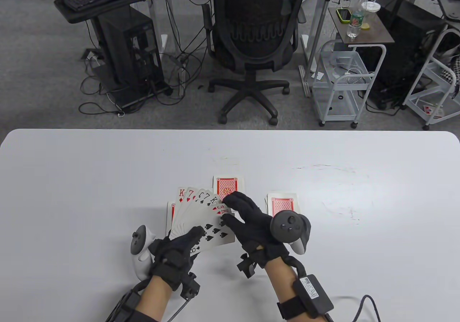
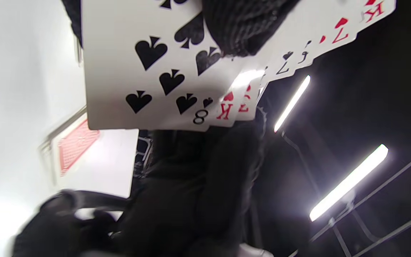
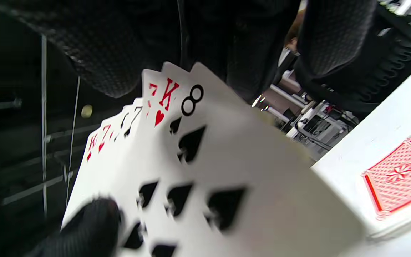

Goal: Four-player card dealing with fan arrangement

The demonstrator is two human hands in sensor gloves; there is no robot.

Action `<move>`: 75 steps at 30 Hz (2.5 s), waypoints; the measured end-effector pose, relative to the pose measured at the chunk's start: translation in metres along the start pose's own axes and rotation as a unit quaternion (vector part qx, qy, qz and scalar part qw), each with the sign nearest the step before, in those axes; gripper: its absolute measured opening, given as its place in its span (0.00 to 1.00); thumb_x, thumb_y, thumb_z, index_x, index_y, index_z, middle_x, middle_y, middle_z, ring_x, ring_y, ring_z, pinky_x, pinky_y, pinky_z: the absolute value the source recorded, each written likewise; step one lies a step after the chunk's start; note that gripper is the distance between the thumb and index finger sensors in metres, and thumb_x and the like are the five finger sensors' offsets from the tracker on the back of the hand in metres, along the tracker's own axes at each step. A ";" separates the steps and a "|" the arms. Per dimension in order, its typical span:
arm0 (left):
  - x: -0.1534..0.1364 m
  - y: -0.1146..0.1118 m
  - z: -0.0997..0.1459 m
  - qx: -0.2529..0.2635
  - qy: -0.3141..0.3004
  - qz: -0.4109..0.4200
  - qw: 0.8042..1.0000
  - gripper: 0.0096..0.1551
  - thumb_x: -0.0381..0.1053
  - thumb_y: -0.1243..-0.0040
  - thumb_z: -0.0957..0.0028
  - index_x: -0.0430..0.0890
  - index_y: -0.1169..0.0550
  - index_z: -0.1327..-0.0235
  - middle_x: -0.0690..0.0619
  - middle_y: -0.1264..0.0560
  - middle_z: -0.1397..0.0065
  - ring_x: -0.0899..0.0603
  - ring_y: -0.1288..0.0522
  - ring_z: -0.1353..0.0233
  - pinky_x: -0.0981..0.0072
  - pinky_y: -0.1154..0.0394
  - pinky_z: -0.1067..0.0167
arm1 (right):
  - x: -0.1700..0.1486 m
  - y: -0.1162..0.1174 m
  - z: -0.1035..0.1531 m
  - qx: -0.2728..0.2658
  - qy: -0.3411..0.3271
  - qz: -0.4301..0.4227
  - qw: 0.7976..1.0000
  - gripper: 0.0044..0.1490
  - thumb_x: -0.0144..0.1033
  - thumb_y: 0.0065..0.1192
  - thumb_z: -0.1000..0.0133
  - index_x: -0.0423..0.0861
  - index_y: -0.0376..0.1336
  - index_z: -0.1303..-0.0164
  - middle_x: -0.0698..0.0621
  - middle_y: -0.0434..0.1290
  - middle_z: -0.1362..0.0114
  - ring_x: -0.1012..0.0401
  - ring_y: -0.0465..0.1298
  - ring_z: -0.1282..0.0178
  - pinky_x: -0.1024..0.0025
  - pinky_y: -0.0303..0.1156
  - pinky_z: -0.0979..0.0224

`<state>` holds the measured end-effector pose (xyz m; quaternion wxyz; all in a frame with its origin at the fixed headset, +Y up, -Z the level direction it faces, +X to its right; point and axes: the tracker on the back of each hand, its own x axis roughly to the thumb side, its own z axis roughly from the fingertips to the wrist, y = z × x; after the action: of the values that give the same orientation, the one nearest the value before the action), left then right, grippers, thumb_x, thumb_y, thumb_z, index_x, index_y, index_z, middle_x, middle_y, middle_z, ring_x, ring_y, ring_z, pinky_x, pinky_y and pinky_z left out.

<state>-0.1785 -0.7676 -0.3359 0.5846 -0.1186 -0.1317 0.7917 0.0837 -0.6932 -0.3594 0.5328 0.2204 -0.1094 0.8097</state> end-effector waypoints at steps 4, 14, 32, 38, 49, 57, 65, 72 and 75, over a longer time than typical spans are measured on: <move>0.000 -0.006 -0.002 -0.018 0.000 -0.013 1.000 0.34 0.44 0.38 0.42 0.69 0.36 0.28 0.65 0.31 0.23 0.38 0.26 0.24 0.40 0.25 0.34 | 0.006 -0.005 0.000 -0.028 0.022 0.031 0.999 0.24 0.40 0.69 0.41 0.44 0.68 0.39 0.41 0.72 0.31 0.44 0.79 0.35 0.37 0.68 0.34; 0.000 -0.006 -0.003 -0.025 0.014 -0.030 0.999 0.34 0.44 0.37 0.43 0.69 0.36 0.28 0.64 0.30 0.23 0.38 0.25 0.25 0.41 0.23 0.36 | 0.000 -0.016 -0.005 -0.034 0.062 0.017 0.997 0.26 0.38 0.58 0.40 0.39 0.60 0.35 0.42 0.75 0.41 0.46 0.85 0.44 0.42 0.73 0.39; 0.017 -0.002 -0.007 -0.093 0.020 -0.107 0.990 0.31 0.44 0.36 0.45 0.59 0.32 0.28 0.60 0.25 0.25 0.36 0.20 0.31 0.40 0.21 0.41 | -0.030 -0.101 0.000 -0.159 0.102 -0.018 0.982 0.25 0.35 0.61 0.44 0.45 0.63 0.37 0.45 0.76 0.42 0.54 0.87 0.54 0.45 0.74 0.40; 0.008 -0.025 -0.012 -0.189 0.076 -0.223 0.953 0.34 0.44 0.35 0.46 0.53 0.34 0.25 0.59 0.23 0.27 0.37 0.18 0.33 0.41 0.20 0.43 | -0.007 -0.084 -0.013 -0.065 0.036 -0.065 0.995 0.25 0.35 0.61 0.45 0.45 0.64 0.37 0.46 0.77 0.43 0.55 0.88 0.55 0.46 0.74 0.40; 0.000 -0.034 -0.014 -0.218 0.109 -0.259 0.935 0.39 0.44 0.35 0.46 0.54 0.39 0.22 0.56 0.23 0.27 0.36 0.17 0.33 0.41 0.19 0.43 | 0.021 -0.039 -0.023 0.126 -0.009 -0.029 0.992 0.25 0.36 0.63 0.44 0.44 0.66 0.38 0.45 0.79 0.44 0.55 0.88 0.57 0.46 0.73 0.39; -0.006 -0.025 -0.013 -0.199 0.108 -0.194 0.954 0.32 0.44 0.35 0.45 0.60 0.31 0.27 0.54 0.25 0.25 0.36 0.18 0.32 0.43 0.19 0.42 | 0.013 -0.020 -0.020 0.146 0.022 -0.041 0.988 0.28 0.45 0.59 0.37 0.43 0.64 0.31 0.43 0.75 0.36 0.47 0.84 0.42 0.38 0.68 0.35; -0.004 -0.011 -0.011 -0.120 0.073 -0.088 0.986 0.32 0.45 0.36 0.44 0.62 0.33 0.27 0.58 0.26 0.25 0.36 0.22 0.29 0.43 0.21 0.39 | 0.001 -0.023 -0.014 0.109 0.080 0.054 0.989 0.39 0.56 0.68 0.43 0.46 0.62 0.28 0.45 0.71 0.32 0.49 0.80 0.41 0.35 0.66 0.35; -0.005 -0.011 -0.008 -0.090 0.066 -0.059 0.992 0.32 0.44 0.36 0.43 0.63 0.34 0.27 0.61 0.27 0.24 0.36 0.23 0.27 0.42 0.19 0.41 | 0.009 -0.008 -0.006 0.016 0.057 0.050 0.997 0.29 0.42 0.72 0.45 0.46 0.66 0.36 0.48 0.76 0.42 0.54 0.83 0.51 0.38 0.69 0.37; -0.005 -0.011 -0.008 -0.071 0.070 -0.060 0.993 0.33 0.43 0.37 0.43 0.63 0.34 0.27 0.60 0.27 0.24 0.35 0.23 0.28 0.42 0.18 0.42 | 0.014 -0.007 -0.006 0.005 0.037 0.081 0.996 0.32 0.36 0.72 0.45 0.46 0.63 0.31 0.48 0.75 0.41 0.53 0.83 0.49 0.37 0.69 0.37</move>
<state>-0.1649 -0.7686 -0.3390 0.6286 -0.2068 -0.1532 0.7339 0.0843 -0.6765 -0.3580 0.4679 0.1838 -0.1029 0.8583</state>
